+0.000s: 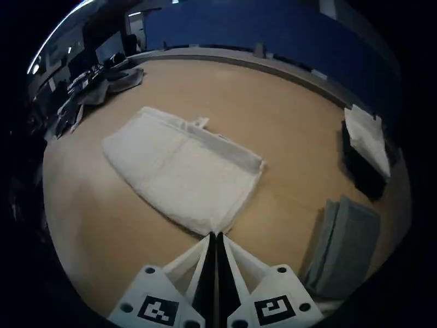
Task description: Fold towel
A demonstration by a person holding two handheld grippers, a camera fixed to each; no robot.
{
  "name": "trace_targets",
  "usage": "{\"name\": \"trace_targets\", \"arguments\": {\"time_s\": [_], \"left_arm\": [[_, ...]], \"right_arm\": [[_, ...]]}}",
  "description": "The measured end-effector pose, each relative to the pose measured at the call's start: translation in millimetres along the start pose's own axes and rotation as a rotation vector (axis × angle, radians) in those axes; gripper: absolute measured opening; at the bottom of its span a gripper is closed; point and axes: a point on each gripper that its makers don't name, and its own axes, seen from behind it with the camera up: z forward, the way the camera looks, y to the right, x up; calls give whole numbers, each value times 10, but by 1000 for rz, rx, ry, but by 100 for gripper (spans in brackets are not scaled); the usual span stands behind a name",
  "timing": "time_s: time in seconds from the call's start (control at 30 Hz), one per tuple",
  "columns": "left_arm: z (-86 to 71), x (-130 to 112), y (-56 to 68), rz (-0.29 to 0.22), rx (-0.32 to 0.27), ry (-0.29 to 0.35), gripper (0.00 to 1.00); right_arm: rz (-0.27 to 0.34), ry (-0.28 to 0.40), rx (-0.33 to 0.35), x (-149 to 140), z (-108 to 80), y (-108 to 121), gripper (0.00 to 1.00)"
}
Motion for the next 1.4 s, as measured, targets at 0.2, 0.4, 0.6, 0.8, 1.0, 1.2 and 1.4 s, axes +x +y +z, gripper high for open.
{"name": "trace_targets", "arguments": {"time_s": [0.2,0.4,0.6,0.8,1.0,1.2,1.4], "left_arm": [[-5,4,-64,-6,5,1,96],[-33,-7,-129,-13,13,-1,96],[-94,-36,-183,-23,15,-6,96],[-164,-67,-254,-32,18,-6,96],[-238,-128,-327,-32,25,-9,96],[-325,-191,-423,-47,41,-17,96],[-399,-253,-534,-65,62,-25,96]], "right_arm": [[-28,42,1,305,-98,-41,2],[-99,78,14,733,-157,-147,2],[-178,100,38,1149,-160,-353,2],[-245,110,72,1474,-51,-639,2],[-319,111,124,1694,127,-1051,2],[-401,99,187,1772,329,-1509,2],[-457,56,253,1664,565,-1924,2]]}}
